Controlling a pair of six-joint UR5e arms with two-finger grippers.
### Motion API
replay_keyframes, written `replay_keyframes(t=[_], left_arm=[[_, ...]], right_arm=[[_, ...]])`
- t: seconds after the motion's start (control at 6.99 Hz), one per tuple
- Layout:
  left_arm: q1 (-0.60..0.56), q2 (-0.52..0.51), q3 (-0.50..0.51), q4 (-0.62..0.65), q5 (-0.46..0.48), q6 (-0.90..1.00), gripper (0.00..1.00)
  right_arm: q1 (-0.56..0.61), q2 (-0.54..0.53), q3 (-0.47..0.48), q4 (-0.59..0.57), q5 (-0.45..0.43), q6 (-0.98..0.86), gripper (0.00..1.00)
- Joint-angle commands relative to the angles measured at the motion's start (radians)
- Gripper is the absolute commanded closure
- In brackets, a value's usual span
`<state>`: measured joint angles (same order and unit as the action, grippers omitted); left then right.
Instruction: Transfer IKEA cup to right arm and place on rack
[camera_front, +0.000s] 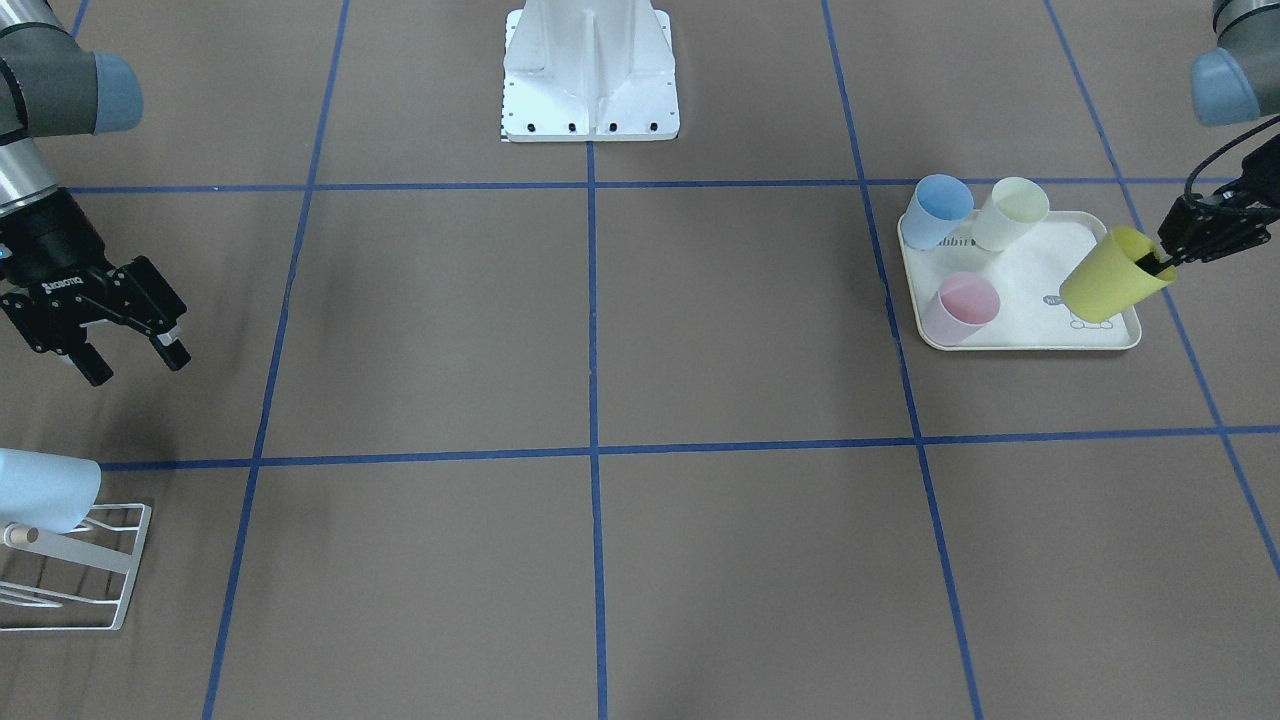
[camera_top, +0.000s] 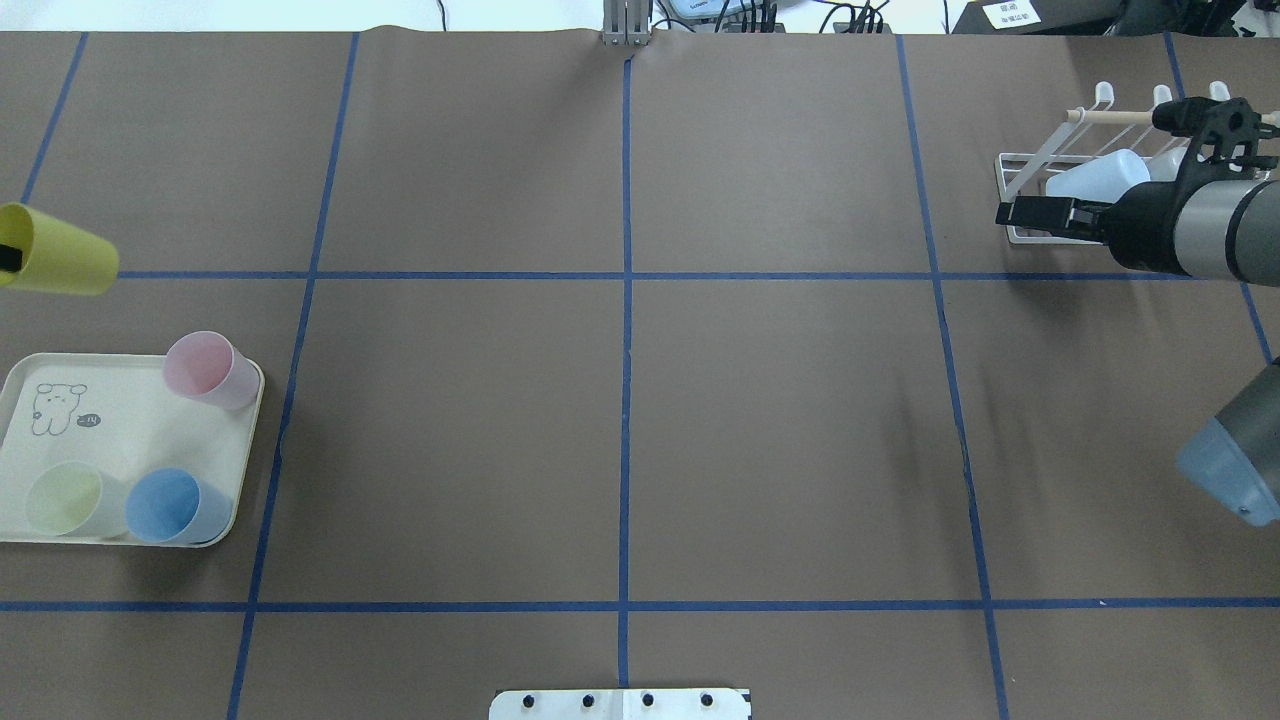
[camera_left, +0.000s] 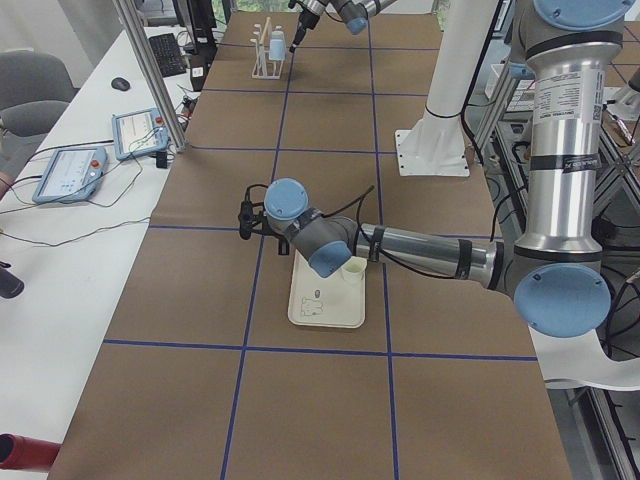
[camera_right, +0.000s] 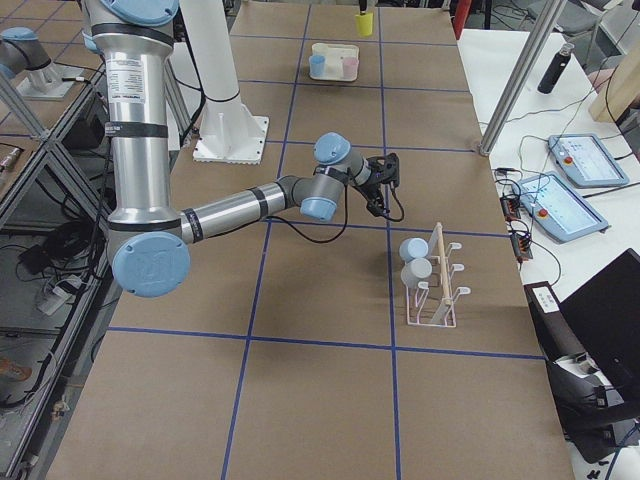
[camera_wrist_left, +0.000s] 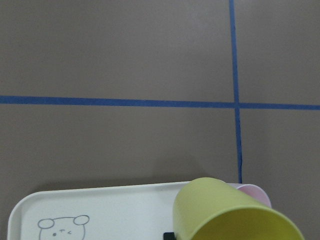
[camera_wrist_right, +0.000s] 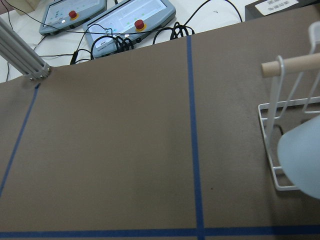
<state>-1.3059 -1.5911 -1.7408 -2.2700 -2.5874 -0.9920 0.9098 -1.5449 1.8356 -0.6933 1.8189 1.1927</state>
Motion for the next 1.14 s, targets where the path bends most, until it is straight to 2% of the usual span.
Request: replay_keyframes(t=[0.0, 0.14, 0.29, 0.43, 0.57, 0.72, 0.86, 1.0], left_arm=[[0.109, -0.151, -0.072, -0.078, 0.019, -0.475, 1.0], [0.156, -0.244, -0.074, -0.154, 0.086, -0.717, 1.0], [0.266, -0.323, -0.063, -0.208, 0.107, -0.916, 1.0], [0.358, -0.419, -0.063, -0.213, 0.254, -1.062, 1.0], [0.502, -0.478, -0.075, -0.248, 0.484, -1.123, 1.0], [0.605, -0.489, -0.071, -0.416, 0.733, -1.23, 1.0], [0.673, -0.486, -0.059, -0.55, 0.892, -1.276, 1.0], [0.675, -0.487, -0.059, -0.563, 0.909, -1.281, 1.0]], right_arm=[[-0.076, 0.025, 0.058, 0.0, -0.021, 0.117, 0.01], [-0.104, 0.054, 0.1, 0.003, -0.014, 0.219, 0.01], [-0.133, 0.115, 0.122, 0.021, -0.013, 0.374, 0.01], [-0.164, 0.162, 0.123, 0.069, -0.013, 0.501, 0.01], [-0.182, 0.176, 0.135, 0.121, -0.01, 0.572, 0.01], [-0.199, 0.196, 0.142, 0.186, -0.012, 0.643, 0.01], [-0.21, 0.213, 0.142, 0.248, -0.012, 0.753, 0.01], [-0.215, 0.244, 0.131, 0.299, -0.013, 0.865, 0.01]])
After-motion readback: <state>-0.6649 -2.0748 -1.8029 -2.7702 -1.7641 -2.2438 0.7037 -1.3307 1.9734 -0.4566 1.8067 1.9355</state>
